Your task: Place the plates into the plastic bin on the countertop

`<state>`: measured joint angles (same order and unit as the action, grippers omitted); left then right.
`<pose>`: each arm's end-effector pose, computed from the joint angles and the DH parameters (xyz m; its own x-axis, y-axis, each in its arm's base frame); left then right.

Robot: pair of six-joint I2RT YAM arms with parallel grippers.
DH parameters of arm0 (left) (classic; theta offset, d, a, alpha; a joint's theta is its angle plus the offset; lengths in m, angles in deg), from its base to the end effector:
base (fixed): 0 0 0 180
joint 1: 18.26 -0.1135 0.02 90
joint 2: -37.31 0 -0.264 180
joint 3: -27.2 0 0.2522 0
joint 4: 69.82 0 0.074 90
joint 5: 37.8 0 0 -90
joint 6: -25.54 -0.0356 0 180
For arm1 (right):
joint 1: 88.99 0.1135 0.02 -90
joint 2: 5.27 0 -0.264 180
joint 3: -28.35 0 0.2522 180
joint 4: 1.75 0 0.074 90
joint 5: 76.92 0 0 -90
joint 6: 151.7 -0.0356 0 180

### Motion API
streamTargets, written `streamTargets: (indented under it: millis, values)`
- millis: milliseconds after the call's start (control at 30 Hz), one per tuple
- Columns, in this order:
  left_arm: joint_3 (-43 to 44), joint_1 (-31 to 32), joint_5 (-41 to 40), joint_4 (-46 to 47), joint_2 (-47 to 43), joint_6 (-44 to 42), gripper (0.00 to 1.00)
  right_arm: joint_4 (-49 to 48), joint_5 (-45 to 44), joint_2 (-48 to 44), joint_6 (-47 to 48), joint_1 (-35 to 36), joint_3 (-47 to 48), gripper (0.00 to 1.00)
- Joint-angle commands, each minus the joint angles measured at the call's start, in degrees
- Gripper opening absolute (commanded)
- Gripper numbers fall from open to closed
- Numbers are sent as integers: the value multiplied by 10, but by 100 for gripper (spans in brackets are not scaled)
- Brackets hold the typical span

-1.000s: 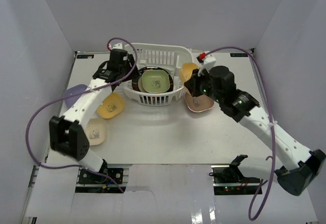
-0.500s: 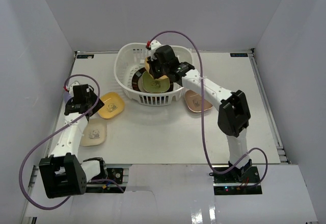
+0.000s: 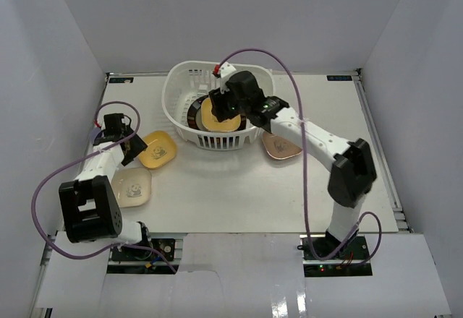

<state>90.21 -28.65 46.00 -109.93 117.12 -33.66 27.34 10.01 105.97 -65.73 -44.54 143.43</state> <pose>0.2693 0.0533 0.2088 -0.5863 -0.6250 -0.5153 -0.6258 0.7534 -0.2018 0.3342 0.3252 0.3297 -0.3505 -0.2455 -0.9038 -0.6417 0.7659 0.0408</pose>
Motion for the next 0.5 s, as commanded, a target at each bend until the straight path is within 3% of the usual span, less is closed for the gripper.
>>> streamTargets:
  millis: [0,133,233,267,433,467]
  values:
    - [20,-2,31,15,11,-11,65,-87,-20,-166,-1,-2,-115,57]
    - [30,-2,43,16,44,-9,53,-126,-49,-332,-50,-51,-290,50]
    - [37,-2,38,19,61,-9,45,-153,4,-413,-103,-189,-424,49]
    - [39,-2,39,19,65,-8,43,-177,19,-425,-109,-220,-477,51]
    - [44,-2,45,24,83,-7,32,-179,86,-417,-107,-352,-555,66]
    - [41,-2,48,24,83,-7,25,-185,92,-406,-108,-364,-560,68]
